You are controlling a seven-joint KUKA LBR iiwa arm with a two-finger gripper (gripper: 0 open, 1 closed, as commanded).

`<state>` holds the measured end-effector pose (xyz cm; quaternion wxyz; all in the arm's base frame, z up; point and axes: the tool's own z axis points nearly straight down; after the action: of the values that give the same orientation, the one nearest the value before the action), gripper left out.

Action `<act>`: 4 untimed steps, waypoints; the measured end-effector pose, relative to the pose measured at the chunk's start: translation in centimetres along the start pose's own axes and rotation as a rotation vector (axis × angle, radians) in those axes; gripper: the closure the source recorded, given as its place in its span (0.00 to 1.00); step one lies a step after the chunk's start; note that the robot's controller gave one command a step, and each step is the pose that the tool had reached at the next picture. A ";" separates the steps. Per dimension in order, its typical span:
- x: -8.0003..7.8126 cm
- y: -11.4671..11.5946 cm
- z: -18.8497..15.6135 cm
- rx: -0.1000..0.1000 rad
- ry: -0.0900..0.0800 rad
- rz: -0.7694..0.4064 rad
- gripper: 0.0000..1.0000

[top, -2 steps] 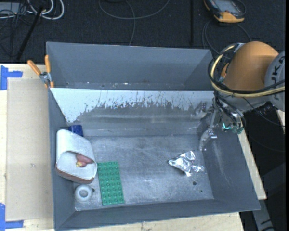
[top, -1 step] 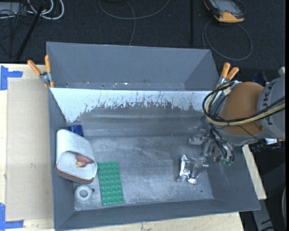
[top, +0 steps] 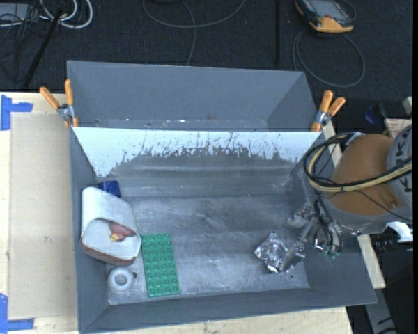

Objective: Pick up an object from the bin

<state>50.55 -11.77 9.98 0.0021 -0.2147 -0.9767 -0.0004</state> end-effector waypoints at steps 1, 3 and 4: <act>1.5 -0.6 -2.1 0.000 -0.001 0.137 0.00; 3.2 -0.5 2.6 -0.002 -0.006 0.266 0.00; 3.1 -0.5 2.4 -0.003 -0.008 0.265 1.00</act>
Offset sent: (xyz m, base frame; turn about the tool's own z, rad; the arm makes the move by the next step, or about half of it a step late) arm -0.0160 0.0009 0.0216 0.1378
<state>47.57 -10.90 7.61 -0.0020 -0.3418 -0.9398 -0.0007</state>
